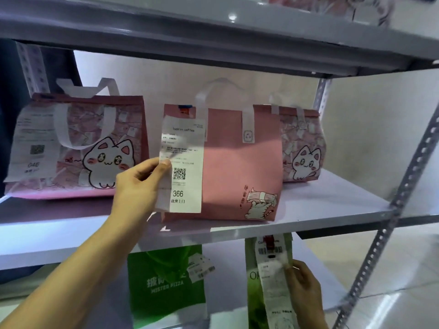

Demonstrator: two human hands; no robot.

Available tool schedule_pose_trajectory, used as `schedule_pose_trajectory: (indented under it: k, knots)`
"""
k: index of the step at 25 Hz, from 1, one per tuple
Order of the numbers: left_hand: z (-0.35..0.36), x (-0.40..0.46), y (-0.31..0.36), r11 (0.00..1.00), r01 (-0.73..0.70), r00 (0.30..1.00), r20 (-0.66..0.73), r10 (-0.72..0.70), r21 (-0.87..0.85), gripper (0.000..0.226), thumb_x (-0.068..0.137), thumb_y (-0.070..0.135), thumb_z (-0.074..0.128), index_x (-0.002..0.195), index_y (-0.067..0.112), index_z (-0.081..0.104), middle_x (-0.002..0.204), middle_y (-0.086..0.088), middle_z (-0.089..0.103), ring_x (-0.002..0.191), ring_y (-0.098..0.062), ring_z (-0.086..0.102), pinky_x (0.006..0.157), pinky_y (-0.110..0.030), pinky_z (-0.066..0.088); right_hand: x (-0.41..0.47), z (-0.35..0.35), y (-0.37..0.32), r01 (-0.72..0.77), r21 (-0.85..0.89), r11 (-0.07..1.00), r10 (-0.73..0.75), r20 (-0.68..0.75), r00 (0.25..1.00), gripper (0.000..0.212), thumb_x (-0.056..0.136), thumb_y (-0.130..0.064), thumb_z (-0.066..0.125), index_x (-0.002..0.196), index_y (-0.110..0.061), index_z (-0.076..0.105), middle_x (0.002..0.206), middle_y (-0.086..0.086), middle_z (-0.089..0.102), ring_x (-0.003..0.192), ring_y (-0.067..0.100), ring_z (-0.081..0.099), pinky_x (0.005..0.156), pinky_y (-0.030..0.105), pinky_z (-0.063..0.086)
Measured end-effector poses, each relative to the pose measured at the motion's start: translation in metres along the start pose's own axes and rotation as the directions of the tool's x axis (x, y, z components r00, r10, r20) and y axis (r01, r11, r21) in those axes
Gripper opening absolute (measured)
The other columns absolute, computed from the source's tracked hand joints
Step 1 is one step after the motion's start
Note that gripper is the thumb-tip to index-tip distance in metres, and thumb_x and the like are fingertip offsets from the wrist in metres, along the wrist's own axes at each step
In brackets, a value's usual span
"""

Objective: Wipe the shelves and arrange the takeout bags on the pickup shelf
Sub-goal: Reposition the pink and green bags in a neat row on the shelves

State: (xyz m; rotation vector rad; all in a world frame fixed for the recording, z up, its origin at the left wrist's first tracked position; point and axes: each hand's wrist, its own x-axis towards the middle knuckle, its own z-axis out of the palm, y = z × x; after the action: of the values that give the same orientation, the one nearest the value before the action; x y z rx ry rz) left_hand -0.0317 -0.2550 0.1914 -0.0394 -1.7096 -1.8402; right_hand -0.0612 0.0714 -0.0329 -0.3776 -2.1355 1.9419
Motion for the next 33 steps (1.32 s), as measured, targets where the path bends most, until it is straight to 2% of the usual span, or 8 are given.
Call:
schedule_pose_trajectory:
  k: [5, 11, 17, 19, 21, 25, 28, 33]
  knots:
    - [0.017, -0.013, 0.005, 0.997, 0.041, 0.999, -0.017, -0.042, -0.063, 0.011, 0.090, 0.025, 0.072, 0.085, 0.028, 0.081, 0.089, 0.008, 0.079, 0.079, -0.005, 0.075, 0.055, -0.020, 0.056, -0.016, -0.014, 0.004, 0.041, 0.012, 0.999, -0.041, -0.020, 0.999, 0.009, 0.098, -0.022, 0.064, 0.096, -0.016, 0.071, 0.090, 0.007, 0.077, 0.090, 0.031, 0.072, 0.084, 0.052, 0.060]
    - [0.084, -0.035, 0.007, 0.997, 0.067, 0.997, 0.047, -0.065, -0.049, 0.043, 0.094, 0.026, 0.068, 0.060, 0.053, 0.072, 0.072, 0.026, 0.073, 0.070, 0.007, 0.070, 0.054, -0.011, 0.053, -0.036, -0.020, 0.006, 0.062, 0.011, 0.998, -0.062, 0.002, 0.998, 0.010, 0.098, -0.015, 0.062, 0.096, -0.009, 0.070, 0.088, 0.006, 0.078, 0.088, 0.031, 0.074, 0.084, 0.056, 0.059]
    - [0.160, -0.034, 0.001, 0.991, 0.126, 0.992, -0.018, -0.127, -0.052, 0.031, 0.093, 0.024, 0.064, 0.063, 0.019, 0.071, 0.070, -0.003, 0.074, 0.065, -0.018, 0.067, 0.068, -0.043, 0.063, -0.050, -0.028, 0.005, 0.094, -0.011, 0.995, -0.093, 0.077, 0.993, 0.008, 0.098, -0.010, 0.063, 0.095, -0.008, 0.070, 0.087, 0.006, 0.078, 0.086, 0.025, 0.074, 0.074, 0.034, 0.060]
    - [0.177, -0.033, -0.001, 0.989, 0.141, 0.990, -0.020, -0.141, -0.034, 0.028, 0.092, 0.026, 0.062, 0.072, 0.011, 0.073, 0.074, -0.011, 0.075, 0.067, -0.023, 0.069, 0.067, -0.046, 0.062, -0.054, -0.030, 0.003, 0.113, -0.016, 0.993, -0.110, 0.128, 0.986, 0.008, 0.098, -0.008, 0.063, 0.094, -0.006, 0.070, 0.086, 0.008, 0.078, 0.085, 0.024, 0.074, 0.069, 0.024, 0.057]
    - [0.183, -0.032, -0.003, 0.987, 0.150, 0.989, 0.010, -0.149, -0.057, 0.028, 0.093, 0.027, 0.063, 0.068, 0.020, 0.072, 0.074, -0.002, 0.076, 0.072, -0.024, 0.073, 0.067, -0.040, 0.063, -0.058, -0.031, 0.001, 0.124, -0.016, 0.992, -0.120, 0.171, 0.978, 0.008, 0.098, -0.008, 0.063, 0.095, -0.005, 0.070, 0.087, 0.009, 0.078, 0.085, 0.024, 0.073, 0.069, 0.023, 0.056]
    - [0.171, -0.028, -0.005, 0.990, 0.141, 0.976, 0.167, -0.137, -0.015, 0.007, 0.092, 0.034, 0.068, 0.088, 0.031, 0.073, 0.093, 0.009, 0.076, 0.090, -0.015, 0.073, 0.086, -0.035, 0.059, -0.071, -0.029, -0.014, 0.151, -0.008, 0.989, -0.142, 0.288, 0.947, 0.010, 0.099, -0.009, 0.061, 0.096, -0.005, 0.070, 0.092, 0.010, 0.078, 0.088, 0.025, 0.074, 0.071, 0.026, 0.057]
    - [0.140, -0.031, 0.001, 0.996, 0.080, 0.965, 0.248, -0.088, 0.044, 0.028, 0.094, 0.040, 0.064, 0.116, 0.025, 0.069, 0.112, 0.011, 0.071, 0.101, -0.006, 0.066, 0.095, -0.035, 0.054, -0.088, -0.028, -0.031, 0.209, -0.040, 0.977, -0.175, 0.408, 0.896, 0.012, 0.099, -0.015, 0.060, 0.097, -0.011, 0.071, 0.096, 0.006, 0.077, 0.090, 0.021, 0.074, 0.074, 0.031, 0.059]
    - [0.033, -0.061, -0.004, 0.983, -0.074, 0.979, 0.201, 0.039, 0.166, 0.023, 0.102, 0.028, 0.050, 0.112, 0.036, 0.068, 0.112, 0.023, 0.068, 0.110, -0.003, 0.061, 0.099, -0.037, 0.052, -0.113, -0.019, -0.077, 0.296, 0.031, 0.955, -0.279, 0.440, 0.853, 0.014, 0.096, -0.016, 0.062, 0.093, -0.019, 0.076, 0.098, 0.006, 0.078, 0.091, 0.021, 0.074, 0.079, 0.035, 0.061]
